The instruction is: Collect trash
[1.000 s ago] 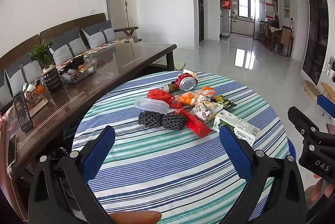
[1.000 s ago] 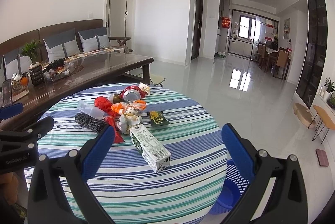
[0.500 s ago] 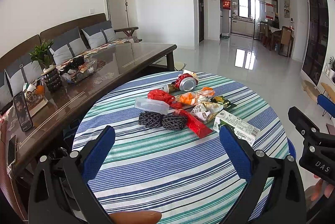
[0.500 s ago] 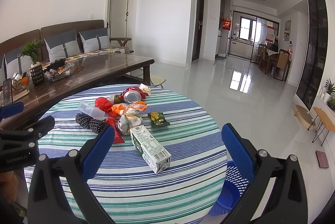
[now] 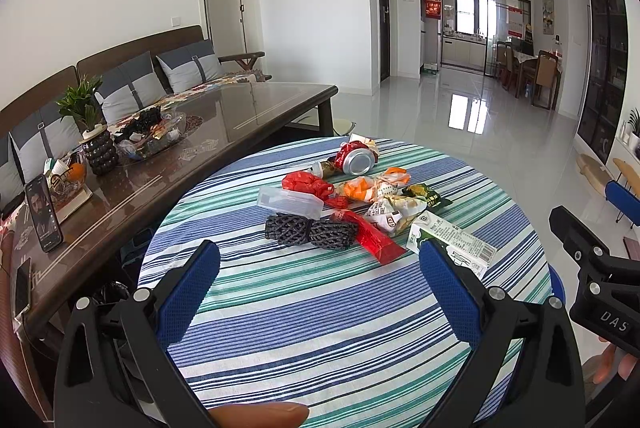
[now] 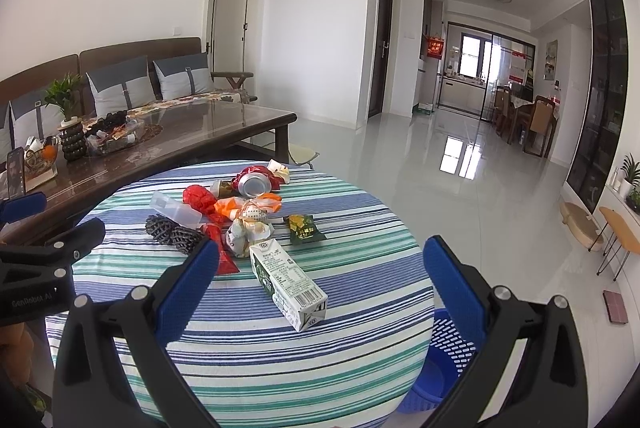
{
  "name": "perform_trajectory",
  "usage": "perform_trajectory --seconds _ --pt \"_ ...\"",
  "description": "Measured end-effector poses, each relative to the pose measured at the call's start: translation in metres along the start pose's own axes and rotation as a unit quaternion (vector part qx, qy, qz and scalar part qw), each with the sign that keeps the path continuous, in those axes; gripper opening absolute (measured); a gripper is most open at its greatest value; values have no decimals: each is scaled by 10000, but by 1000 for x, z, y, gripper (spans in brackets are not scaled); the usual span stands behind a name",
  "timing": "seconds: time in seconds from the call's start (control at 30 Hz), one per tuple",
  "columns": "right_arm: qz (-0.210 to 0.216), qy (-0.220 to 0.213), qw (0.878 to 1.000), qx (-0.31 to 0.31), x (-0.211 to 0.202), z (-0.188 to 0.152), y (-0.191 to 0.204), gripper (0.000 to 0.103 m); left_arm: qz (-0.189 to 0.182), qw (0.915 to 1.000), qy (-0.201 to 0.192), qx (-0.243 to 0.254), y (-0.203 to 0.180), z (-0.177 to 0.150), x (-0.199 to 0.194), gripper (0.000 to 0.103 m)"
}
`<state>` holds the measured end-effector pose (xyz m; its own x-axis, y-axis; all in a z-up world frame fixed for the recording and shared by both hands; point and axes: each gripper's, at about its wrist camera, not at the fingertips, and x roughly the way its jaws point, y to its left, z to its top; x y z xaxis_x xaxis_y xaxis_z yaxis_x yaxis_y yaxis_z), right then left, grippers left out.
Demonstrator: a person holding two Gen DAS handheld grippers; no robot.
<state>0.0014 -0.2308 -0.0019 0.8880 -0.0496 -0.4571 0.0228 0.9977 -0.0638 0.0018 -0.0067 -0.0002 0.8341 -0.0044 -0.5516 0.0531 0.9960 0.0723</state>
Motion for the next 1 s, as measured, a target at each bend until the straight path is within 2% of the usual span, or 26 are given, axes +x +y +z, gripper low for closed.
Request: perform_trajectory --seconds 1.0 --pt "117 -95 9998 -120 0 -5 3 98 -3 10000 -1 -3 -1 0 0 99"
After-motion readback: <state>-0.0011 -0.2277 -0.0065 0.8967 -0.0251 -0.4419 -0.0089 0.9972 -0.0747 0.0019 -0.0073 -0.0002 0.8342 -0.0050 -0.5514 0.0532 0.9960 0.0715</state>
